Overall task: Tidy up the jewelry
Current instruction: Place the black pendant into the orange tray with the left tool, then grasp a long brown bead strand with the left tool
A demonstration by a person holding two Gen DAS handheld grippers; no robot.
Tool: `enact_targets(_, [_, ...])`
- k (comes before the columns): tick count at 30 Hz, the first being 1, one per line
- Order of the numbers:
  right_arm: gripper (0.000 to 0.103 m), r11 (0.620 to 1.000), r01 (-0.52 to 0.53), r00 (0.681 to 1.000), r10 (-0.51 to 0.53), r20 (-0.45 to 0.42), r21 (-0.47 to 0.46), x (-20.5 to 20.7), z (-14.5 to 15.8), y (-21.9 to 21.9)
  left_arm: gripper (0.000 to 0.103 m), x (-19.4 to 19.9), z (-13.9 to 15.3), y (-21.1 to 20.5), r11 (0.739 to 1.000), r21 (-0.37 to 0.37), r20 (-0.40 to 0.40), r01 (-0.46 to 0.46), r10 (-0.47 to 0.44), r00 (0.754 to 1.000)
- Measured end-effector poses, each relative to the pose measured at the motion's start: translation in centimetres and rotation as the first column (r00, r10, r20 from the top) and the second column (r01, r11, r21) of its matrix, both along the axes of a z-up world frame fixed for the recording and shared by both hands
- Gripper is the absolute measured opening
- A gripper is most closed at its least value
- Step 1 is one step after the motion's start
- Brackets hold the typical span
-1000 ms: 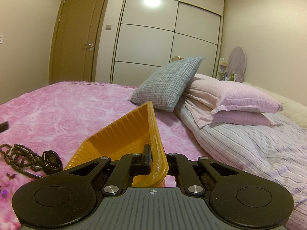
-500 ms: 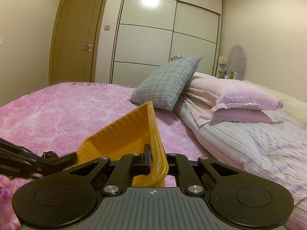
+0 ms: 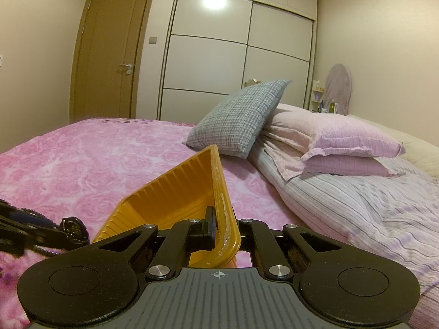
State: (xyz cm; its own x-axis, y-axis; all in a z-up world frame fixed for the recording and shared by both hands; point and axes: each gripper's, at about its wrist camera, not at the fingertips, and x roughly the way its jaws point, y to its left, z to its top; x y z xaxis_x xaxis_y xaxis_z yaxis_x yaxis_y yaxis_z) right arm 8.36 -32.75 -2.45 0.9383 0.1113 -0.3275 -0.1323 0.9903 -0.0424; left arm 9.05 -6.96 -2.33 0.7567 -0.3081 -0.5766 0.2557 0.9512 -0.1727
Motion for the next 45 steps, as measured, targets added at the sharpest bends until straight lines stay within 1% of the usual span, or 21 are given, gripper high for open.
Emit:
enact_targets(2, [0.006,1.000,0.000,1.000,0.000,0.000,-0.001,0.0,0.0,0.0,0.036,-0.5,-0.2,1.7,0.998,0.039,0.008,-0.058,0.058,0.998])
enact_targets(3, [0.006,1.000,0.000,1.000,0.000,0.000,0.000,0.0,0.0,0.0,0.036,-0.8,-0.4,2.6,0.994,0.062,0.016,-0.092,0.092,0.996])
enact_targets(6, [0.006,1.000,0.000,1.000,0.000,0.000,-0.001,0.0,0.0,0.0,0.036,-1.3,-1.1,5.3,0.979,0.110,0.006,-0.170,0.170,0.985])
enact_targets(10, [0.006,1.000,-0.001,1.000,0.001,0.001,-0.003,-0.1,0.0,0.0,0.036,-1.8,-2.1,8.4,0.959,0.137,-0.021,-0.247,0.252,0.968])
enact_targets(15, [0.006,1.000,-0.001,1.000,0.001,0.001,-0.007,0.0,0.1,0.1,0.036,-1.9,-3.0,10.9,0.943,0.152,-0.039,-0.296,0.305,0.951])
enact_targets(18, [0.006,1.000,-0.002,1.000,0.002,0.000,-0.011,0.0,0.1,0.1,0.036,-1.6,-3.0,11.2,0.948,0.128,-0.048,-0.293,0.301,0.952])
enact_targets(21, [0.006,1.000,-0.002,1.000,0.002,0.000,-0.012,0.0,0.1,0.1,0.029,-1.0,-2.9,10.5,0.956,0.117,-0.049,-0.270,0.277,0.960])
enact_targets(23, [0.006,1.000,-0.002,1.000,0.002,0.000,-0.013,0.0,0.1,0.1,0.028,-0.5,-2.9,9.7,0.959,0.115,-0.049,-0.257,0.264,0.963])
enact_targets(29, [0.006,1.000,-0.003,1.000,0.003,0.000,-0.013,0.0,0.1,0.1,0.024,1.1,-3.5,8.5,0.963,0.129,-0.061,-0.237,0.246,0.967])
enact_targets(31, [0.006,1.000,-0.002,1.000,0.002,-0.001,-0.012,0.0,0.1,0.1,0.020,1.4,-3.6,8.4,0.962,0.134,-0.062,-0.239,0.249,0.967])
enact_targets(38, [0.006,1.000,0.000,1.000,0.000,-0.004,-0.010,0.1,0.1,0.1,0.016,2.5,-4.2,8.4,0.960,0.161,-0.079,-0.231,0.245,0.966])
enact_targets(40, [0.006,1.000,0.000,1.000,0.000,-0.004,-0.010,0.1,0.0,0.1,0.011,2.7,-4.2,8.3,0.962,0.168,-0.086,-0.217,0.234,0.968])
enact_targets(42, [0.006,1.000,0.000,1.000,0.000,-0.004,-0.011,0.1,0.1,0.1,0.006,2.8,-4.1,8.2,0.964,0.168,-0.091,-0.207,0.224,0.970])
enact_targets(45, [0.006,1.000,-0.001,1.000,0.001,-0.004,-0.011,0.1,0.1,0.1,0.006,2.5,-3.3,8.4,0.966,0.161,-0.081,-0.203,0.218,0.973])
